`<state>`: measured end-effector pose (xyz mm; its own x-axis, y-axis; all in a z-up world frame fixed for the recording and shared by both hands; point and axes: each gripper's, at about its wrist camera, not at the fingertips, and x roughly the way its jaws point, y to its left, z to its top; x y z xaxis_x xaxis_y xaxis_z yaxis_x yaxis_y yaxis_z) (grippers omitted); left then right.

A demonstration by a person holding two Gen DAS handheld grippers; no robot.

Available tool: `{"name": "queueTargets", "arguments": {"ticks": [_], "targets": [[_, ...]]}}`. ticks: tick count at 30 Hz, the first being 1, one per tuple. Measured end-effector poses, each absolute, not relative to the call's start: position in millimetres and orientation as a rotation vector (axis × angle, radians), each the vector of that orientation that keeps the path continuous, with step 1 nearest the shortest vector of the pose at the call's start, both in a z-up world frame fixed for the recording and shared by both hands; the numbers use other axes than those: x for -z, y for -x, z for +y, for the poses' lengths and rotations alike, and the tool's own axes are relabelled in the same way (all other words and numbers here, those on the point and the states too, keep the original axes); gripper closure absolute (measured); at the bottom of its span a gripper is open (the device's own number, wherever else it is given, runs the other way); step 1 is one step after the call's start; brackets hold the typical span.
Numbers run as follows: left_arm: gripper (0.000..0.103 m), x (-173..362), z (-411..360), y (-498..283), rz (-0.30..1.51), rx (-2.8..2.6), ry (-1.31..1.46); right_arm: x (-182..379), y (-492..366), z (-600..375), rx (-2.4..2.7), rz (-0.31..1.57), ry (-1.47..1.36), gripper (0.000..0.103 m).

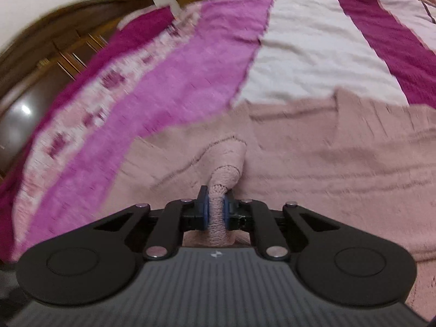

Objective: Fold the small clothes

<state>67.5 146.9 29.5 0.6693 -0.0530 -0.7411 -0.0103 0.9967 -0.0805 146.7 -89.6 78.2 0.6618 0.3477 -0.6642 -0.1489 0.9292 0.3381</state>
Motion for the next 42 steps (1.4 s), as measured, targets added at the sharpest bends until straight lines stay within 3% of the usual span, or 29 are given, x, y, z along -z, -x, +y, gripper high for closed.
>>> {"name": "queueTargets", "arguments": {"ticks": [4,10,19,32,35,36,37,40,42], "targets": [[0.036,-31,147,-69,0.843,0.023,0.081,-52,-145,-92,-0.251,0.818,-0.274,0.088],[0.036,-34,151,-66,0.845,0.015,0.096,-69,-118,-85,-0.229,0.715,-0.227,0.047],[0.036,-53,178,-45,0.827,-0.043,0.157,-80,-68,-35,-0.412,0.634,-0.088,0.039],[0.036,-45,188,-39,0.840,-0.075,0.159,-45,-65,33,-0.445,0.626,0.035,0.039],[0.036,-43,186,-39,0.840,-0.077,0.156,-40,-72,33,-0.406,0.626,0.043,0.055],[0.036,-43,185,-39,0.839,-0.076,0.153,-40,-73,31,-0.400,0.627,0.028,0.064],[0.036,-44,184,-38,0.838,-0.076,0.150,-41,-75,28,-0.387,0.629,0.001,0.081],[0.036,-45,181,-38,0.834,-0.068,0.146,-45,-78,13,-0.350,0.630,-0.072,0.095],[0.036,-45,179,-38,0.832,-0.064,0.144,-50,-77,1,-0.329,0.619,-0.124,0.095]]}}
